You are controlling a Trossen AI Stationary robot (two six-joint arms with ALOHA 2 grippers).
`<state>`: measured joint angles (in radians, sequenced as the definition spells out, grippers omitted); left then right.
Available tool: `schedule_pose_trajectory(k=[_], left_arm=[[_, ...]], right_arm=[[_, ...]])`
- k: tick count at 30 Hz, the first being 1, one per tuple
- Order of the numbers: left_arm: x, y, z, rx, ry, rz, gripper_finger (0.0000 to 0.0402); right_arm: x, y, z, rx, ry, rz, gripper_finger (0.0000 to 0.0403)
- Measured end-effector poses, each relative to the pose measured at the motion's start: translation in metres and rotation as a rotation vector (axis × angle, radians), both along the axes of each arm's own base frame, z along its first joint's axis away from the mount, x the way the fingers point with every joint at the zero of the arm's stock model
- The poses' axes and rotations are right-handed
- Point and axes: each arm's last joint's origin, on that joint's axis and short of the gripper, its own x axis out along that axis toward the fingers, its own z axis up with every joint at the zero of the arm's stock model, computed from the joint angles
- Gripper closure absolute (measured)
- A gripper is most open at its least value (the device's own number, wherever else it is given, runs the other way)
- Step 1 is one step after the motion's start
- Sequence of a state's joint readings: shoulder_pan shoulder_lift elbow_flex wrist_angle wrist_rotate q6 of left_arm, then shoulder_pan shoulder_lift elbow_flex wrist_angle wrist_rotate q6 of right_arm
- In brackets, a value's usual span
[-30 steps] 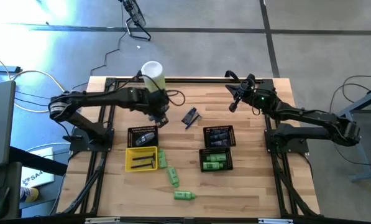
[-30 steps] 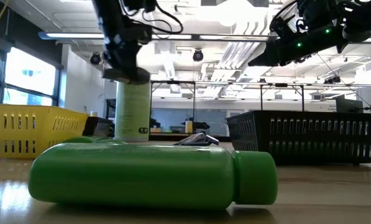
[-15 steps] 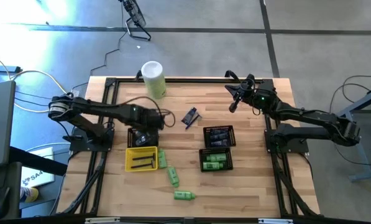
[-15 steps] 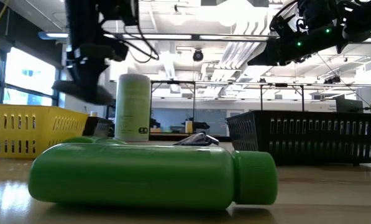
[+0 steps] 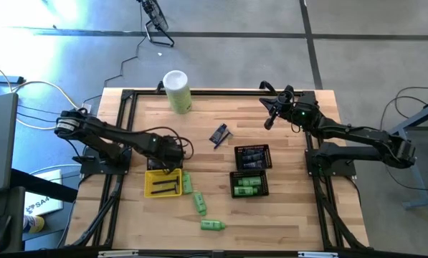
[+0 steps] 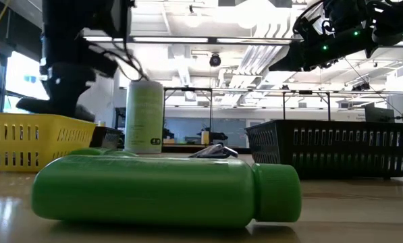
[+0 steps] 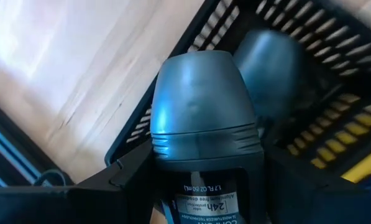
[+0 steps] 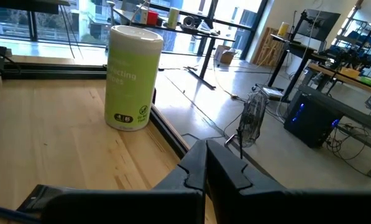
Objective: Pick & Place Travel size toiletries
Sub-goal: Put the gray deodorant bottle into the top left black bin
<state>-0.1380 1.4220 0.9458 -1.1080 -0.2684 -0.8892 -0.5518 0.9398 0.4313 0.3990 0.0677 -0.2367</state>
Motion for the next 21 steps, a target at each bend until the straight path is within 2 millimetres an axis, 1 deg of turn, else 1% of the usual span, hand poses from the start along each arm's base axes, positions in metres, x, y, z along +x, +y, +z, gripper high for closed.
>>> schedule_pose_trajectory(k=[3, 5, 21], left_arm=[[-0.0045, 0.0002, -0.0086, 0.002, 0.018, 0.017, 0.0178], [-0.005, 0.0004, -0.0107, 0.002, 0.013, 0.032, 0.0178], [-0.0038, 0.0002, -0.011, -0.012, 0.002, 0.032, 0.0176]], right_arm=[[0.0, 0.0, 0.0, 0.0, 0.0, 0.0, 0.04], [0.0, 0.0, 0.0, 0.0, 0.0, 0.0, 0.04], [0.0, 0.0, 0.0, 0.0, 0.0, 0.0, 0.04]])
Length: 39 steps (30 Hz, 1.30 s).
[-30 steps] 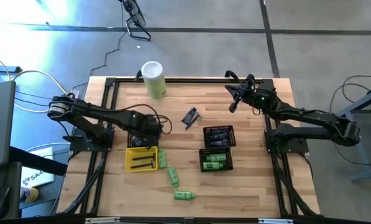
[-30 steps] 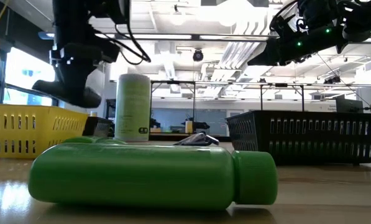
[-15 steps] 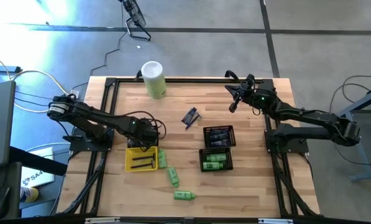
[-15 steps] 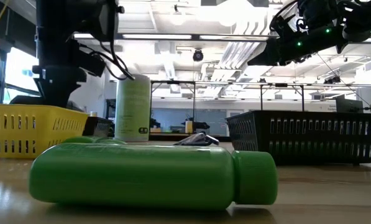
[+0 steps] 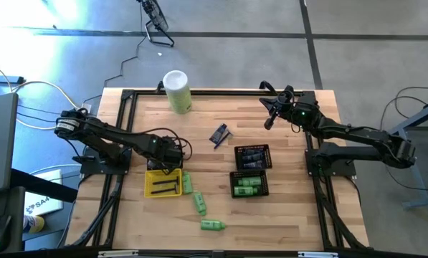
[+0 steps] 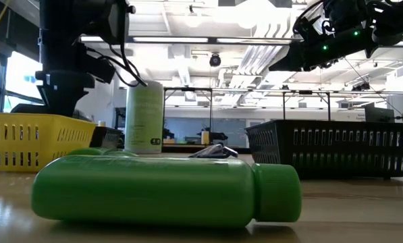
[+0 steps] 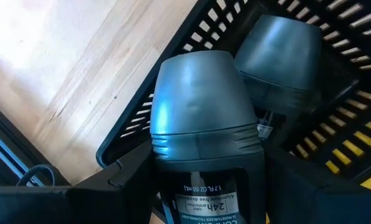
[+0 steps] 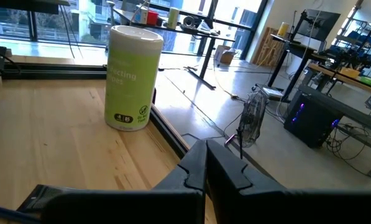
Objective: Pick & Place Travel size toiletries
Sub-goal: Put the gray deodorant bottle into the top left black bin, then put the blue shave cream tub into the top right black bin
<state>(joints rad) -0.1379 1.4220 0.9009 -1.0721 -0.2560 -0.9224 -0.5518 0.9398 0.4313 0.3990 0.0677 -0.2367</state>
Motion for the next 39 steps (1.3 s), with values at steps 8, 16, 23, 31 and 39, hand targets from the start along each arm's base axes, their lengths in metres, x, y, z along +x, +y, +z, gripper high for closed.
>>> schedule_pose_trajectory(k=[8, 16, 23, 31, 39], left_arm=[[0.0, -0.001, 0.0, -0.029, 0.004, 0.0, 0.0176], [0.0, -0.001, 0.0, -0.029, 0.004, 0.0, 0.0152], [0.0, -0.001, 0.0, -0.028, 0.006, -0.007, 0.0122], [0.005, -0.001, 0.008, -0.024, -0.013, -0.06, 0.0121], [0.022, -0.002, 0.037, 0.038, -0.109, -0.154, 0.0121]], right_arm=[[0.0, 0.0, 0.0, 0.0, 0.0, 0.0, 0.04], [0.0, 0.0, 0.0, 0.0, 0.0, 0.0, 0.04], [0.0, 0.0, 0.0, 0.0, 0.0, 0.0, 0.04], [0.0, 0.0, 0.0, 0.0, 0.0, 0.0, 0.04], [0.0, 0.0, 0.0, 0.0, 0.0, 0.0, 0.04]])
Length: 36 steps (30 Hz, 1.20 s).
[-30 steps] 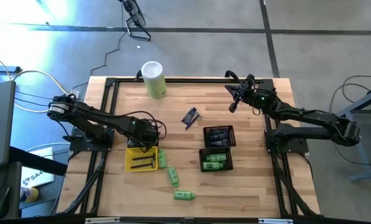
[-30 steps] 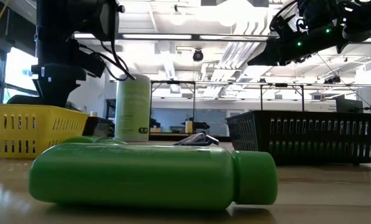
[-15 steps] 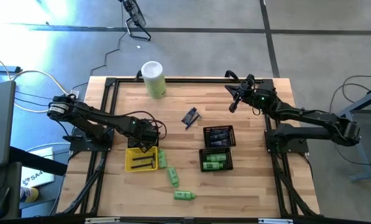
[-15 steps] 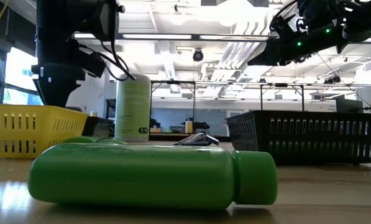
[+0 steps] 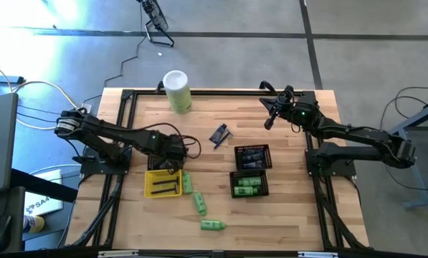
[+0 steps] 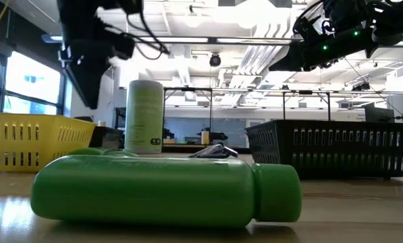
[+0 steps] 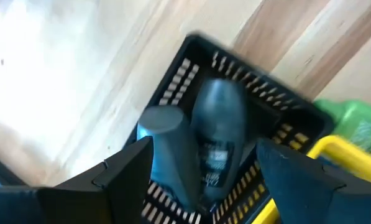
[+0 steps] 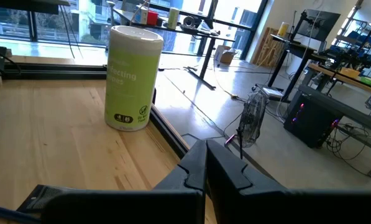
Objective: Pick & Place Travel size toiletries
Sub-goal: Put the blue shave cream tub into the top right black bin
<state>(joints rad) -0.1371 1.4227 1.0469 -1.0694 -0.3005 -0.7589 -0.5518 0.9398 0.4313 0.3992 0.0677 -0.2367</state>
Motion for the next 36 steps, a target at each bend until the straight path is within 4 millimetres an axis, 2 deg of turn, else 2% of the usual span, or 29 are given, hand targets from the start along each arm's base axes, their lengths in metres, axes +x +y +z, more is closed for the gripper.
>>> schedule_pose_trajectory(k=[6, 17, 22, 30, 36], left_arm=[[0.008, 0.004, 0.012, 0.029, -0.051, -0.057, 0.0136], [0.025, 0.039, 0.019, 0.03, -0.159, -0.112, 0.0255], [0.031, 0.055, 0.022, 0.058, -0.229, -0.099, 0.0293], [0.047, 0.075, 0.032, 0.119, -0.441, -0.034, 0.032], [0.059, 0.082, 0.038, 0.278, -0.538, 0.006, 0.0321]], right_arm=[[0.0, 0.0, 0.0, 0.0, 0.0, 0.0, 0.0401], [0.0, 0.0, 0.0, 0.0, 0.0, 0.0, 0.0401], [0.0, 0.0, 0.0, 0.0, 0.0, 0.0, 0.0401], [0.0, 0.0, 0.0, -0.002, 0.001, 0.0, 0.0401], [0.0, 0.0, 0.0, -0.003, 0.001, 0.0, 0.0401]])
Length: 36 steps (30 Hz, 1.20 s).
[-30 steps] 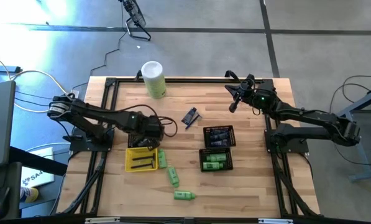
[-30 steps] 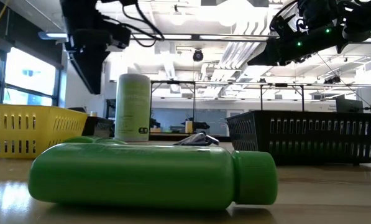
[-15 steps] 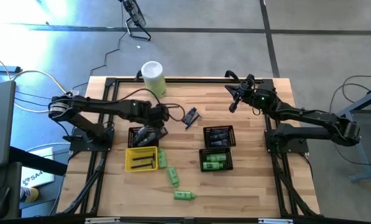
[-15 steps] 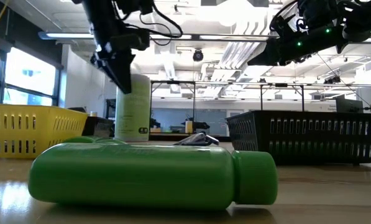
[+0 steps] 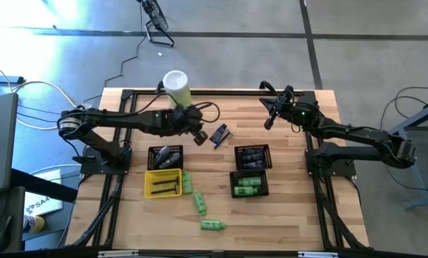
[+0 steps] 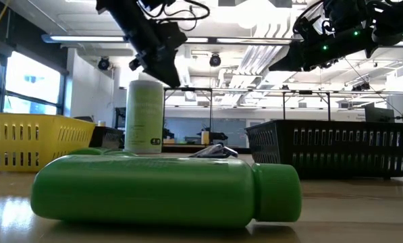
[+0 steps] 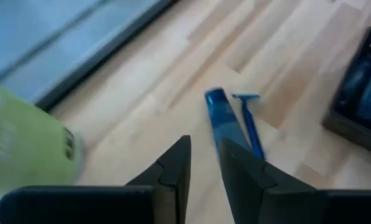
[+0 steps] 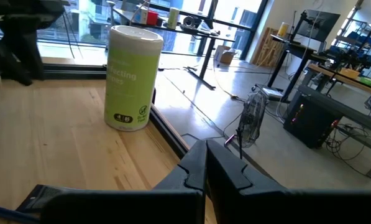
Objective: Pick & Place Travel size toiletries
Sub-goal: Put the blue shave cream tub into the top right black bin
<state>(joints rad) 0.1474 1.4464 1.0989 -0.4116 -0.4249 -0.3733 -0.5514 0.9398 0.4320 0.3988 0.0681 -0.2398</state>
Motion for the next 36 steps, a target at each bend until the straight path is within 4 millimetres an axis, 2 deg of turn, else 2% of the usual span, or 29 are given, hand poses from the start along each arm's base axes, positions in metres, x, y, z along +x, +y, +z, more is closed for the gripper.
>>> schedule_pose_trajectory(k=[8, 16, 25, 36], left_arm=[[0.001, 0.002, 0.0, 0.087, 0.021, 0.033, 0.032], [0.002, 0.002, -0.001, 0.088, 0.024, 0.033, 0.032], [0.008, 0.007, 0.006, 0.099, -0.081, 0.036, 0.032], [0.008, 0.01, 0.007, 0.087, -0.089, 0.037, 0.032]], right_arm=[[0.0, 0.0, 0.0, 0.0, 0.001, -0.001, 0.0401], [0.0, 0.0, 0.0, 0.0, 0.001, -0.002, 0.0401], [0.0, 0.0, 0.0, -0.001, 0.001, -0.003, 0.04], [0.0, 0.0, 0.0, -0.001, 0.001, -0.003, 0.04]])
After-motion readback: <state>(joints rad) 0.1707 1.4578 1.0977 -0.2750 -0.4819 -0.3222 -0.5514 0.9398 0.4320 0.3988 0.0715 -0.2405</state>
